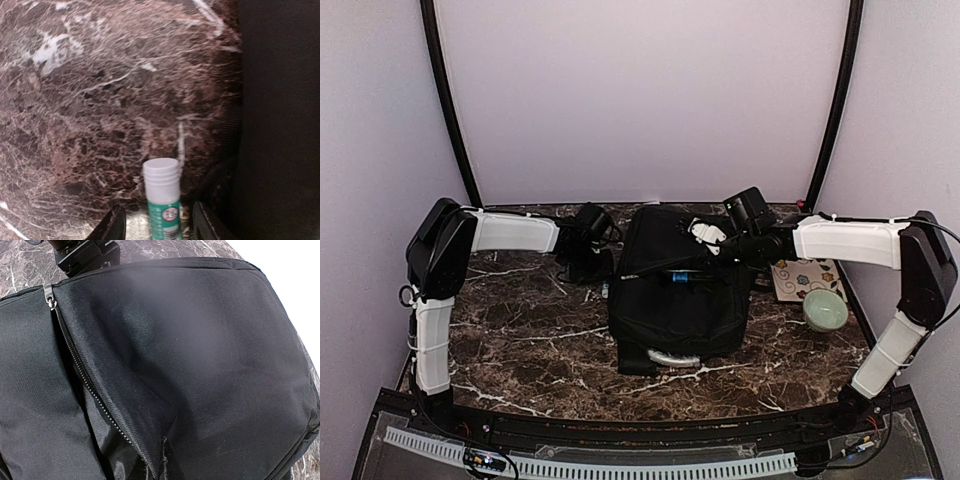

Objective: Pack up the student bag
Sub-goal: Pick up the pen at the center of the board, then place the pen in the lower front pocket of the bag.

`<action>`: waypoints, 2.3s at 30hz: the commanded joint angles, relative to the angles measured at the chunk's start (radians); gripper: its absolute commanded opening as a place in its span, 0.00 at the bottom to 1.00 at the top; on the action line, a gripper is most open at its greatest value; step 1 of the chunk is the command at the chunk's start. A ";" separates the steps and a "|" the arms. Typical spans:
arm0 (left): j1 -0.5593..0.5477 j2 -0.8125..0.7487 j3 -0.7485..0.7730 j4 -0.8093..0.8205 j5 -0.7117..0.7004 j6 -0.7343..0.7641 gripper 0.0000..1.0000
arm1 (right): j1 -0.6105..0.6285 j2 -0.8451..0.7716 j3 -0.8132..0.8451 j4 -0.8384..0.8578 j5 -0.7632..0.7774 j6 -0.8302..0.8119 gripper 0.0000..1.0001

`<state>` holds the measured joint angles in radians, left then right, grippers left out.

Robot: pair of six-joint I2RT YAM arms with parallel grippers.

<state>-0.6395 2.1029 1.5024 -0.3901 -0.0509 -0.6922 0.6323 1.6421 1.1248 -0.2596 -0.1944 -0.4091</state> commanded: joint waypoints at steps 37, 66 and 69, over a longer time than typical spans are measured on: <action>-0.159 -0.516 -0.212 0.058 -0.073 0.405 0.14 | 0.018 0.003 0.021 0.011 -0.065 0.014 0.00; -0.557 -0.206 -0.161 0.443 -0.351 1.393 0.10 | 0.019 0.000 0.021 0.006 -0.082 0.025 0.00; -0.557 -0.177 -0.158 0.492 -0.390 1.477 0.09 | 0.018 0.001 0.021 0.005 -0.087 0.024 0.00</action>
<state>-1.1889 1.9175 1.3052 0.0238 -0.3424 0.6254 0.6323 1.6459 1.1252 -0.2626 -0.1986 -0.4049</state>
